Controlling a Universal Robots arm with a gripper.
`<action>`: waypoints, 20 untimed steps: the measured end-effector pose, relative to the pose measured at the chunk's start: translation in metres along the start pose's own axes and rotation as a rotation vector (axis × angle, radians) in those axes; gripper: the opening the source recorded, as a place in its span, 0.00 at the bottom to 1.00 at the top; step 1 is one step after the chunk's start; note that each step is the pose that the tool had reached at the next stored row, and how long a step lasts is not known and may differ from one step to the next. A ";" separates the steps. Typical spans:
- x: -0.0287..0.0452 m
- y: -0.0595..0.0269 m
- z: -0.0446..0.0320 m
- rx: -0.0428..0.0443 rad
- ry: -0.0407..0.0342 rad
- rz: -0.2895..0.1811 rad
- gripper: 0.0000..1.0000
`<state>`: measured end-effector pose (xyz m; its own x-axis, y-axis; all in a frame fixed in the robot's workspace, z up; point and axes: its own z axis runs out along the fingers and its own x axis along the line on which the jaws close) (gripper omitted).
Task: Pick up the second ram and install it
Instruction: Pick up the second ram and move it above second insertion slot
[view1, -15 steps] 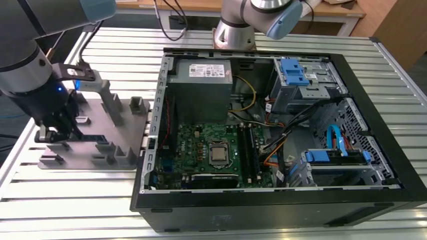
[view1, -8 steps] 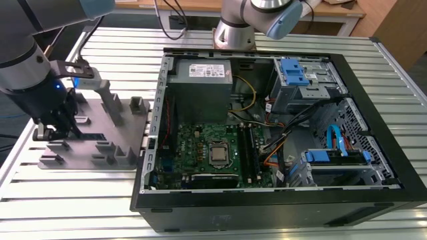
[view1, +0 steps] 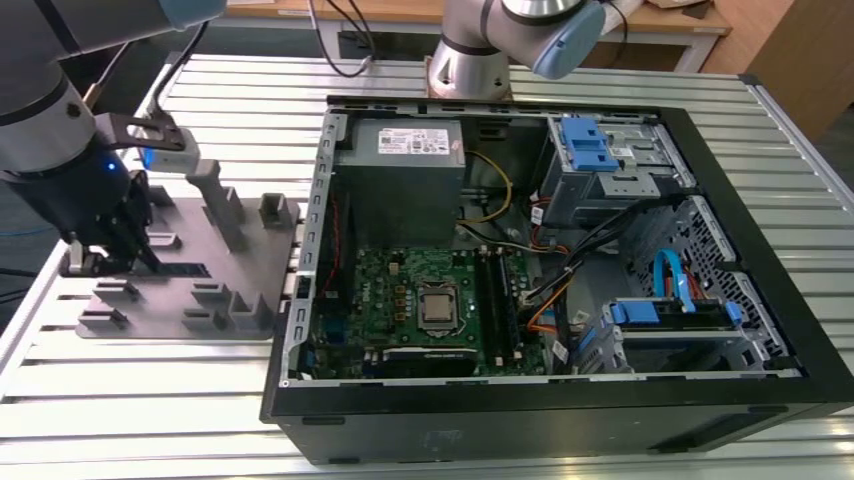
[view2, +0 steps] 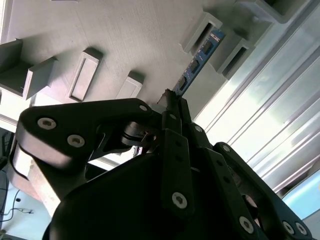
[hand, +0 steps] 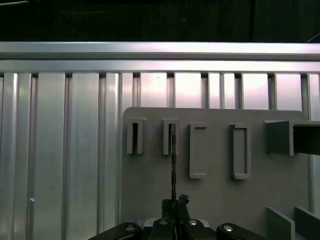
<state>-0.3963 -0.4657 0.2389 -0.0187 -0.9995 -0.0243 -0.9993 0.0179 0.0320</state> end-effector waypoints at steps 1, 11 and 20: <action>0.0000 0.0000 -0.0011 0.0000 0.0000 0.000 0.14; -0.0003 0.0004 -0.0127 0.0000 0.0000 0.000 0.14; -0.0006 0.0007 -0.0226 0.0000 0.0000 0.000 0.14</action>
<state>-0.3963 -0.4657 0.2615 -0.0187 -0.9995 -0.0243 -0.9993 0.0179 0.0320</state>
